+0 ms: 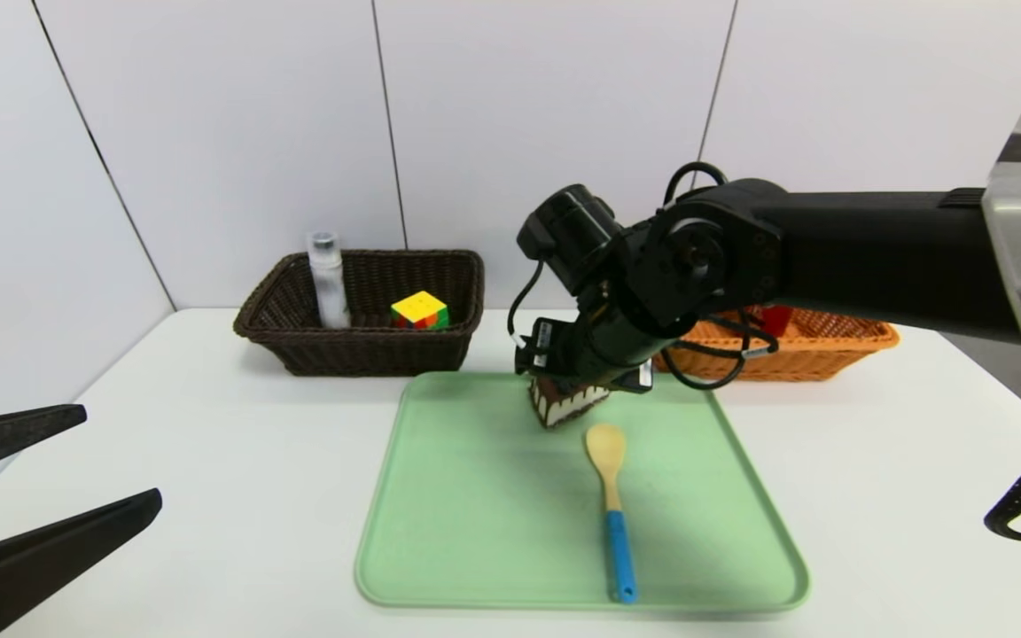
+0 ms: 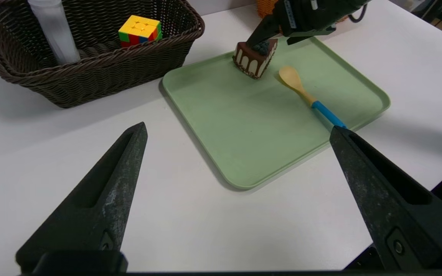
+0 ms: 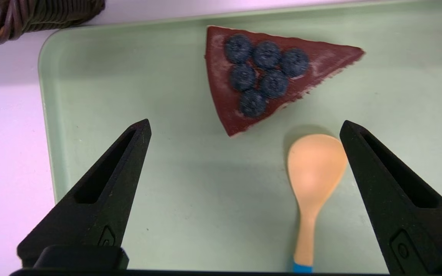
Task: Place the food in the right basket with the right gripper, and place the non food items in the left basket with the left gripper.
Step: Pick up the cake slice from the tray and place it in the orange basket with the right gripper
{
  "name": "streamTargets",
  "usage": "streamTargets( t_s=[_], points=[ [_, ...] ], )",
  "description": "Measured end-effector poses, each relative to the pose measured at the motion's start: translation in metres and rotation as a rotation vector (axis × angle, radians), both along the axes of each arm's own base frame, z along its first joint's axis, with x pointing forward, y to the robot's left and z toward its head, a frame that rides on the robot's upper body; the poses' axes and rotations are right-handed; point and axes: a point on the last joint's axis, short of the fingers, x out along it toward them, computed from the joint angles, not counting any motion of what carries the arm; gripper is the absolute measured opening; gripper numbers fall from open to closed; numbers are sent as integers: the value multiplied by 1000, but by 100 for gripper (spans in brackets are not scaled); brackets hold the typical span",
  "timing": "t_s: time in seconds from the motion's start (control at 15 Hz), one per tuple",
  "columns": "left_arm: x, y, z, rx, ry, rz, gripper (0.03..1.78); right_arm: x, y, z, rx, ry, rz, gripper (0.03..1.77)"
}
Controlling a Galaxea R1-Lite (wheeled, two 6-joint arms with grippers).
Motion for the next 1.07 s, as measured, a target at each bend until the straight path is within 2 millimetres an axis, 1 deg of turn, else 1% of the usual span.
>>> streamTargets(
  t_s=[0.2, 0.33, 0.6, 0.8, 1.07],
  points=[
    [-4, 1, -4, -4, 3, -28, 169, 0, 10, -14, -25, 14, 10, 170],
    [-7, 2, -10, -4, 10, -43, 169, 3, 13, -21, -57, 7, -7, 170],
    [-14, 5, -20, -9, 21, -88, 169, 5, 16, -26, -68, -10, -18, 171],
    [-17, 6, -21, -12, 14, -92, 169, 10, 19, -29, -59, -34, -27, 171],
    [-20, 7, -21, -16, 6, -94, 169, 16, 21, -39, -73, -52, -61, 171]
  ],
)
